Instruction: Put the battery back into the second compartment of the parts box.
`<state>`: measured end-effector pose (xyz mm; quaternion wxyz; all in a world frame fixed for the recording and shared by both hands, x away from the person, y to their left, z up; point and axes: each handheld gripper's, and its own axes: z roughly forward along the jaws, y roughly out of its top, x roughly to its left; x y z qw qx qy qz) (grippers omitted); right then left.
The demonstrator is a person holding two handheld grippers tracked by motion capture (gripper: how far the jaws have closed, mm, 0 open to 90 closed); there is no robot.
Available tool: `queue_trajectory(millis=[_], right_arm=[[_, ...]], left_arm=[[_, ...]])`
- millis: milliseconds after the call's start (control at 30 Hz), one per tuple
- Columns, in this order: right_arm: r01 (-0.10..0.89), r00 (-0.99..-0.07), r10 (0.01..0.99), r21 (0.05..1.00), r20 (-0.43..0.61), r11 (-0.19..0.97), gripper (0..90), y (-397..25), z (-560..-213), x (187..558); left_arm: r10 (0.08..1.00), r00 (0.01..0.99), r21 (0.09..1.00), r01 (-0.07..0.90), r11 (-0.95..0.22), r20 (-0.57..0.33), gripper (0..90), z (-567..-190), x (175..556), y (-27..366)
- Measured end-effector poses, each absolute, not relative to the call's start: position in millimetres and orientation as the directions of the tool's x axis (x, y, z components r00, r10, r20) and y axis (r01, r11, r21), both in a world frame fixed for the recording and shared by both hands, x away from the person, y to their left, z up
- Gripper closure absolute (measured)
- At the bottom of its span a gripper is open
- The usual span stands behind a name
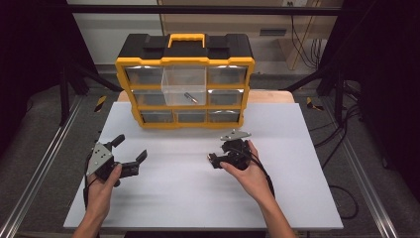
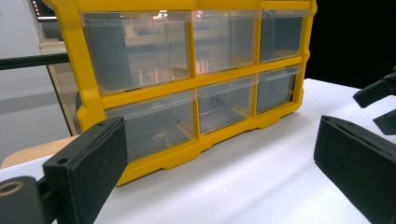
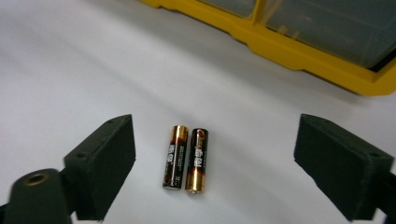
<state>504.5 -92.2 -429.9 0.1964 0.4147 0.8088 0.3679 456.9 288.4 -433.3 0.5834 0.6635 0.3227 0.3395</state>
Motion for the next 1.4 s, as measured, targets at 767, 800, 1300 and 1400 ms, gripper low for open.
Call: queue_trajectory(millis=[767,800,1300,1400], right_arm=[[0.622,-0.547,0.837,0.68,0.022,0.388,49.6,-91.6,-448.5,512.1],[0.621,-0.549,0.835,0.681,0.023,0.389,50.9,-91.4,-449.4,512.4],[0.627,-0.56,0.828,0.666,0.024,0.404,66.1,-87.1,-456.3,514.1],[0.628,-0.565,0.825,0.665,0.032,0.404,67.4,-86.6,-456.9,513.9]], left_arm=[[0.814,0.576,0.993,0.035,-0.114,0.074,2.5,-433.9,457.4,285.4],[0.814,0.576,0.993,0.035,-0.115,0.074,2.5,-434.0,457.3,285.3],[0.806,0.587,0.991,0.037,-0.125,0.079,2.5,-434.6,457.3,283.1],[0.804,0.589,0.991,0.037,-0.127,0.081,2.5,-434.5,457.0,282.5]])
